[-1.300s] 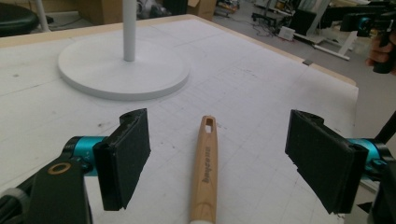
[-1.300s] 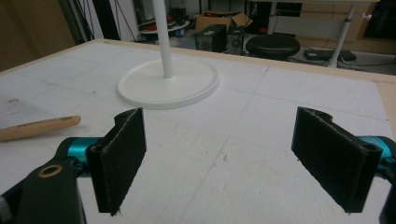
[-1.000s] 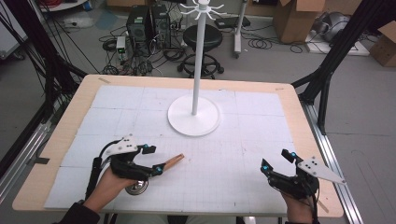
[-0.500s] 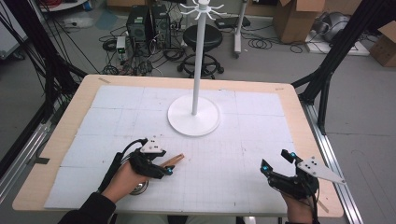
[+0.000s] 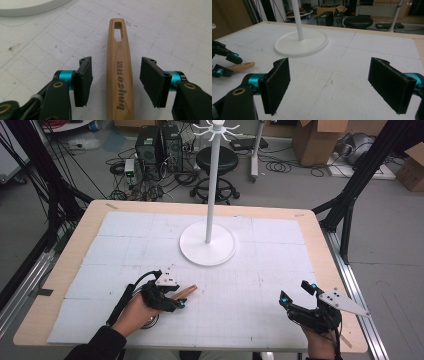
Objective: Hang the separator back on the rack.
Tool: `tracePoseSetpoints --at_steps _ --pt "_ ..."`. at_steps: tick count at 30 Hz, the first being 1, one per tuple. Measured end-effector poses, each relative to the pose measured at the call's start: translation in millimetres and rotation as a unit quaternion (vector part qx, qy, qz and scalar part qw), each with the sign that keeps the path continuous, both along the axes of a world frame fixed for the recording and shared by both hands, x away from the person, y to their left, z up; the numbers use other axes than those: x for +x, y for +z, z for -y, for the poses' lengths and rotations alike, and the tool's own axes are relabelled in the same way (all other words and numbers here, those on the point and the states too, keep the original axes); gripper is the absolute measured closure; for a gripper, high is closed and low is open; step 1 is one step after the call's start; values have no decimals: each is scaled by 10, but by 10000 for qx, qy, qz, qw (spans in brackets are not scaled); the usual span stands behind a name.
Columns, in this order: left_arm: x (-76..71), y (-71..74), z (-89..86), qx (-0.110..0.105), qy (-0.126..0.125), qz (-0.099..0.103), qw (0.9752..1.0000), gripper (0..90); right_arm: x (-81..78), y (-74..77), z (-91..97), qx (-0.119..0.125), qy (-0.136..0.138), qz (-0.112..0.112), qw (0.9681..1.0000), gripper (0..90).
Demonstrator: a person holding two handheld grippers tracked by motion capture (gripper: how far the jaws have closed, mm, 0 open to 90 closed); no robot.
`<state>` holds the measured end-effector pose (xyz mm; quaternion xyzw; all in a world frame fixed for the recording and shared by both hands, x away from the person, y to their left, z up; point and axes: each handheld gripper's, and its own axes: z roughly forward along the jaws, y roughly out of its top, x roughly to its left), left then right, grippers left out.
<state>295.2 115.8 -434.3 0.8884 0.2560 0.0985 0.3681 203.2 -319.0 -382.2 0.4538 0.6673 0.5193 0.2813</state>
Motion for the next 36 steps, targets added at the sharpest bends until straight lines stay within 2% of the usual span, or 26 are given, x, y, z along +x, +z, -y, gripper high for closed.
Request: tracePoseSetpoints --at_steps 6,14,21,25,36 --pt "18 -1 19 8 43 -23 10000 488 -2 -1 -6 9 6 -17 10000 164" --pt "31 -13 104 131 -26 -62 9999 526 -4 0 -2 1 2 -17 10000 165" --pt "43 -9 90 142 13 -44 9999 598 -7 1 -2 3 15 -23 10000 166" --pt "31 -5 94 188 -71 7 9998 655 -9 2 -1 -3 19 -24 10000 166" --pt "17 11 93 207 -23 -50 9998 670 -9 0 1 25 40 -37 10000 167"
